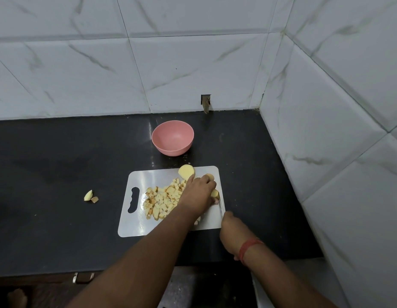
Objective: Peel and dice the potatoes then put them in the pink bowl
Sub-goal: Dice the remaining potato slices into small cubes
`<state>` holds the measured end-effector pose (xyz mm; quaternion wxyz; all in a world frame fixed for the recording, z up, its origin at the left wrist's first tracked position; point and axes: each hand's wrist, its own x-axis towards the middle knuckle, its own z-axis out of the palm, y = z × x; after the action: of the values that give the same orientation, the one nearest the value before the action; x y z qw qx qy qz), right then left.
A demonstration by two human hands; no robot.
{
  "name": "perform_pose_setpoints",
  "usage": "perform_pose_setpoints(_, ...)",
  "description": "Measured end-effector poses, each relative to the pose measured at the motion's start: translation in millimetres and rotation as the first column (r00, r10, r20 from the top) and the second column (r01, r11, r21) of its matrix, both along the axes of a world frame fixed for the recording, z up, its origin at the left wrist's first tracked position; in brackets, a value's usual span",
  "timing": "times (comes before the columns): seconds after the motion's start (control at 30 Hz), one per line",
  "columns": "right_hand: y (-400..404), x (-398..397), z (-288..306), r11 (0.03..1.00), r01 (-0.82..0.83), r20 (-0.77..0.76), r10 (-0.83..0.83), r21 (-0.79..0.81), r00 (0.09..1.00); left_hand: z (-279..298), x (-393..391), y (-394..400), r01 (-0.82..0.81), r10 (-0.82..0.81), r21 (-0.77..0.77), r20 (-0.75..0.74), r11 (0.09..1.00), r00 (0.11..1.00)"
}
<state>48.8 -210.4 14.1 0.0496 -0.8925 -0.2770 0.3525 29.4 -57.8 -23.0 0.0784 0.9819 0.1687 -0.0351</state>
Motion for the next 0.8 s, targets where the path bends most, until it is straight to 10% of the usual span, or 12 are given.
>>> perform_pose_setpoints(0.8,26.8,7.7,-1.9,0.979,0.084,-0.038,-0.078,0.186,0.996,2.5,-5.0,0.1,-0.059,0.075,-0.152,0.102,0.987,0.992)
